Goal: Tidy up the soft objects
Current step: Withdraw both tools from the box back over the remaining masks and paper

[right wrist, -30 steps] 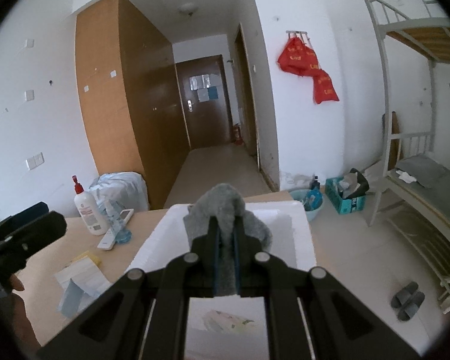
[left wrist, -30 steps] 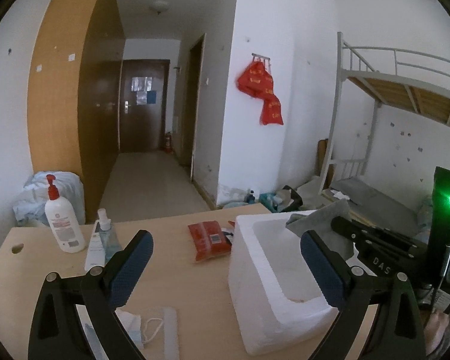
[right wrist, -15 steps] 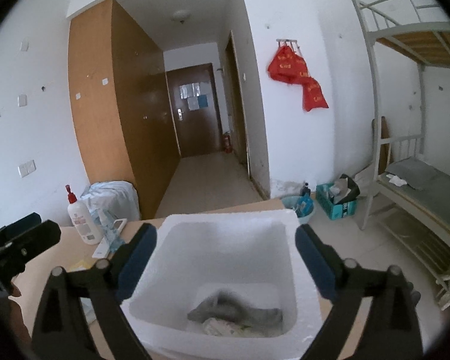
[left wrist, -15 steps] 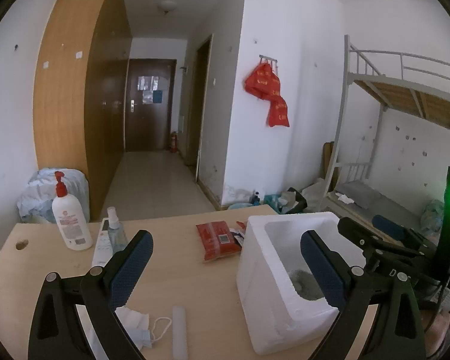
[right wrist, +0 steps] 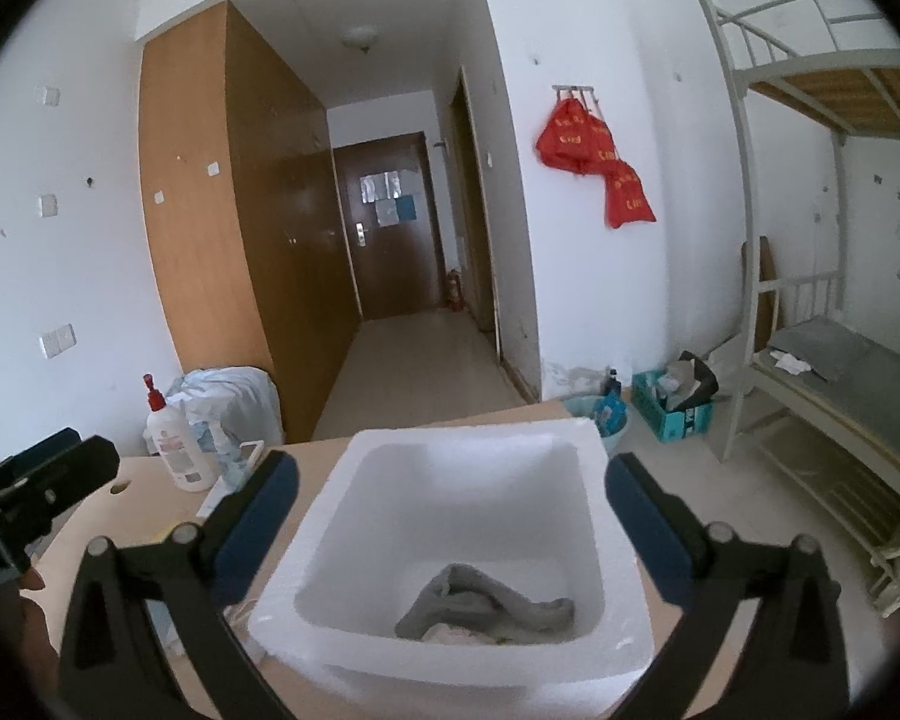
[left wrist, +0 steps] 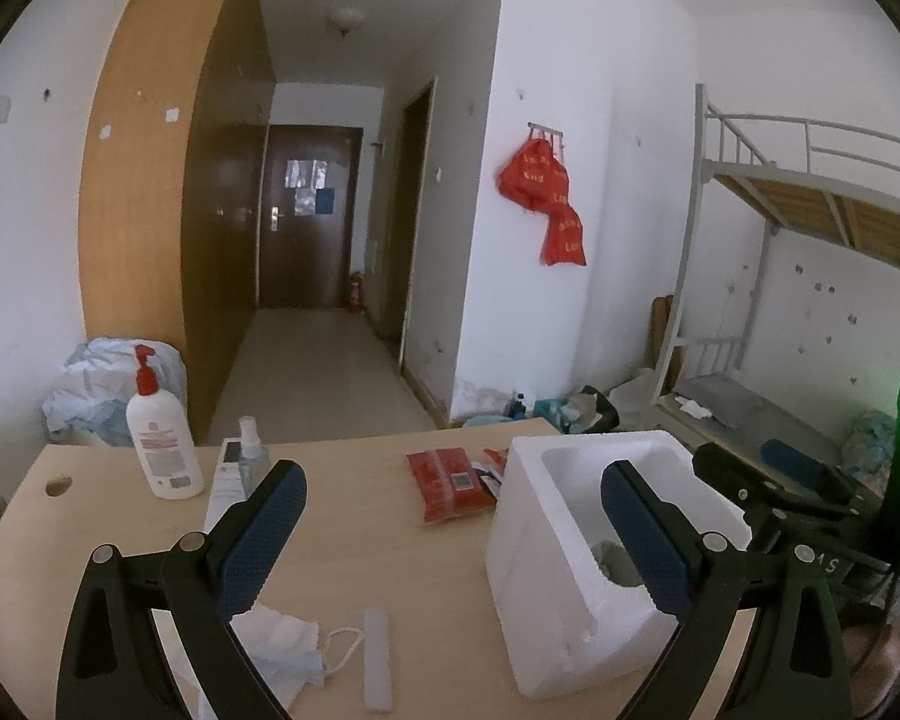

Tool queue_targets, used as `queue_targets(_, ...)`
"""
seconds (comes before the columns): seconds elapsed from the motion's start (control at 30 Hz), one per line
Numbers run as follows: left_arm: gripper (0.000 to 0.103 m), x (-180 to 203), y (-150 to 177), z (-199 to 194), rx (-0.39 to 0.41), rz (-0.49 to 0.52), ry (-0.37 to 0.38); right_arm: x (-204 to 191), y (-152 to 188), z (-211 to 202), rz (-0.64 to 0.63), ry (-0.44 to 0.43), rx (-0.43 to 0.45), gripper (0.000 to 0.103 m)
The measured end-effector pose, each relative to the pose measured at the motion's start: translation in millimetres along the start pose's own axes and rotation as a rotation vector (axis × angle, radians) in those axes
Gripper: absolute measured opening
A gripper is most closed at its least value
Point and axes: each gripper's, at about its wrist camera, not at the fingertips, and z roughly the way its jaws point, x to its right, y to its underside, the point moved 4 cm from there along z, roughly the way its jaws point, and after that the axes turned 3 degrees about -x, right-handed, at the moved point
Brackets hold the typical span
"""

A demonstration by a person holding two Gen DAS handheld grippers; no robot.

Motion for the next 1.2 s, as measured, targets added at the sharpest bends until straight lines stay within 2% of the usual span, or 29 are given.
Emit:
queue_targets(0.3,0.099,-17.8,4.7,-28.5,0.024,0.007,-0.056,-22.4,6.8,-10.4,-0.019,-0.032,0.003,0.103)
queue_targets(0.47,0.099,-34.9,9.1,-48.0,0.034,0.014,-0.102,-48.0,11.6,-18.3,-0.036,-0.067,0.008,0.103)
queue_targets(0.87,0.099,-123.1,27.1,-101.6,0.053,-0.047,-0.296,-133.1,20.1,-10.4,-0.107,-0.221,-0.006,0.103)
queue_targets(1.03,0.099,-148.1,36.6,-111.4,0.029,-0.055,-0.313,-159.6,24.8,-7.3,-0.132,-0.278,-0.012,0.103)
queue_targets(1.2,0.099,-163.3,43.1,-119.0,0.041,-0.071,-0.310,-177.4,32.9,-3.2,-0.137,-0.312,-0.033,0.103)
